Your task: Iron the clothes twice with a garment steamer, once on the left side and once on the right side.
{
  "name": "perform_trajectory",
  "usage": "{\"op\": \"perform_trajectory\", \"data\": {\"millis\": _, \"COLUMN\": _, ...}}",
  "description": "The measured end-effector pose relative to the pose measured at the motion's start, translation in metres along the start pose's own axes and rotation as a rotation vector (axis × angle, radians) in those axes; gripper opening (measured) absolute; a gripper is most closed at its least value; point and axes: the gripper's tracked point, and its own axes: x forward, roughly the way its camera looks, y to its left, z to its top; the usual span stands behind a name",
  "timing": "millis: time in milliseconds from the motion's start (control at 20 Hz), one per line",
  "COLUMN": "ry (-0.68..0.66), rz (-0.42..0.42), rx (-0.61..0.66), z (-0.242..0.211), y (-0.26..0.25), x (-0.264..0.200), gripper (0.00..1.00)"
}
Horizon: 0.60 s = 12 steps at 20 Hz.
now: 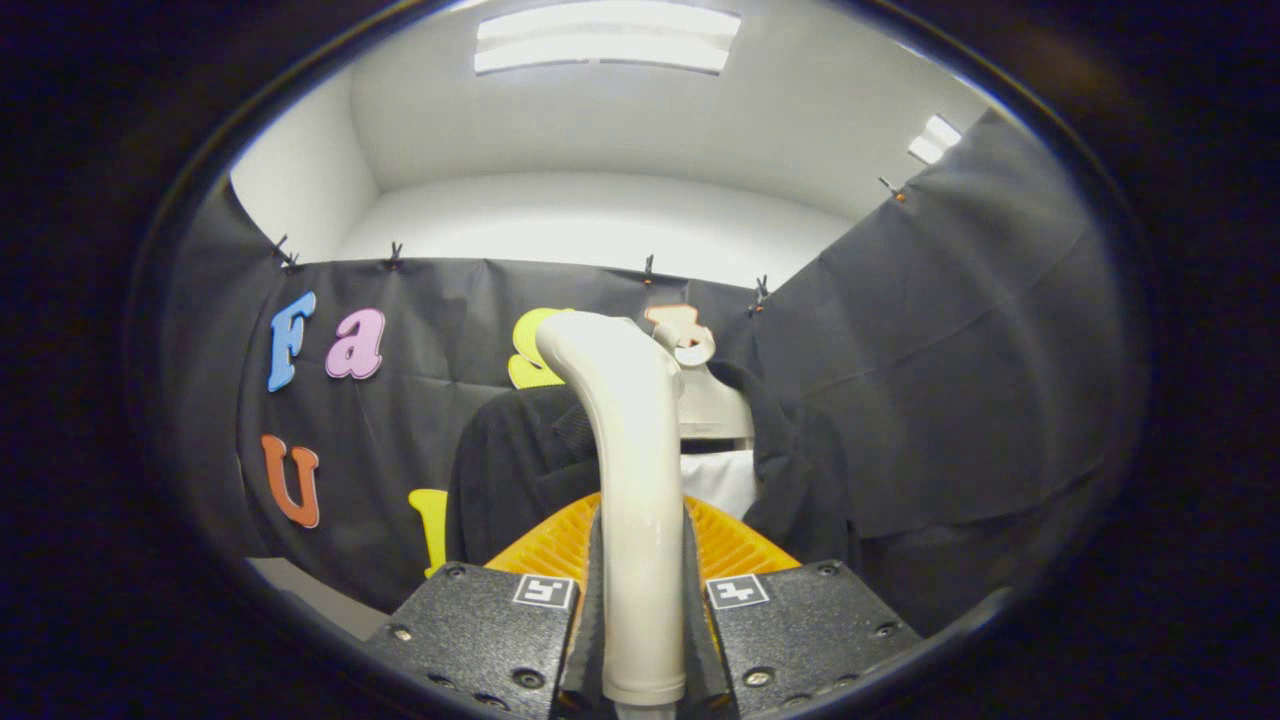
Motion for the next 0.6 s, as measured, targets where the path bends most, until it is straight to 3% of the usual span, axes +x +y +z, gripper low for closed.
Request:
{"op": "perform_trajectory", "data": {"millis": 300, "ry": -0.038, "rz": -0.058, "rx": -0.126, "z": 0.004, "y": -0.001, "x": 0.007, "gripper": 0.35}}
{"op": "perform_trajectory", "data": {"millis": 600, "ry": 0.003, "rz": -0.061, "rx": -0.173, "z": -0.015, "y": -0.006, "x": 0.012, "gripper": 0.35}}
